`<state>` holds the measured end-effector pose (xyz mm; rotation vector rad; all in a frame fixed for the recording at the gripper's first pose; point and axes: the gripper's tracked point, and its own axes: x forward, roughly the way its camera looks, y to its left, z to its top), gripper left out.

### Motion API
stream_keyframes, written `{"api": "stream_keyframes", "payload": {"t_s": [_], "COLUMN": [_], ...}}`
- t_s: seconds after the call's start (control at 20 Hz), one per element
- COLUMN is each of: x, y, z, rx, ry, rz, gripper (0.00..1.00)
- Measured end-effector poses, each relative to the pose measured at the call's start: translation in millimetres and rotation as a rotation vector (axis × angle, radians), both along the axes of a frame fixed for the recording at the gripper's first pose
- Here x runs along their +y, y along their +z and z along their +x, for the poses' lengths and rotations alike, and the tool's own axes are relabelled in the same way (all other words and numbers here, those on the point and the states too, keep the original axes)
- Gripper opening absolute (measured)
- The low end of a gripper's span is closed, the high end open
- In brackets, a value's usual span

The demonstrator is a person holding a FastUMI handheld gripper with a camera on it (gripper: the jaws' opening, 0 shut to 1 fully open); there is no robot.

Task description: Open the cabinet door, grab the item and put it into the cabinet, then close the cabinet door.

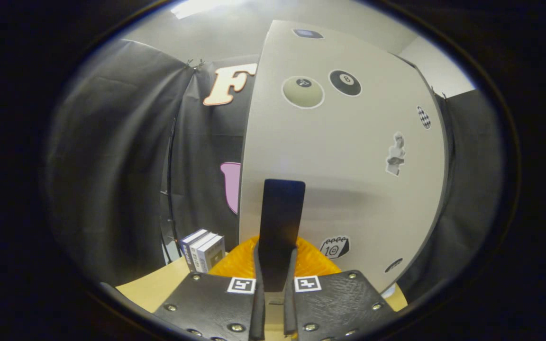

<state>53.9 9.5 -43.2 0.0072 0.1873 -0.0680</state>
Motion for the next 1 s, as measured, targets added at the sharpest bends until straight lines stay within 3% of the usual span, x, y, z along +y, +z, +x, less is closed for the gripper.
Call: {"api": "stream_keyframes", "payload": {"t_s": [0.6,1.0], "x": [-7,-15], "y": [3,7], "z": [-42,-69], "rx": [0.033,0.060], "ry": [0.091,0.080], "rz": [0.053,0.053], "gripper": [0.15,0.15]}}
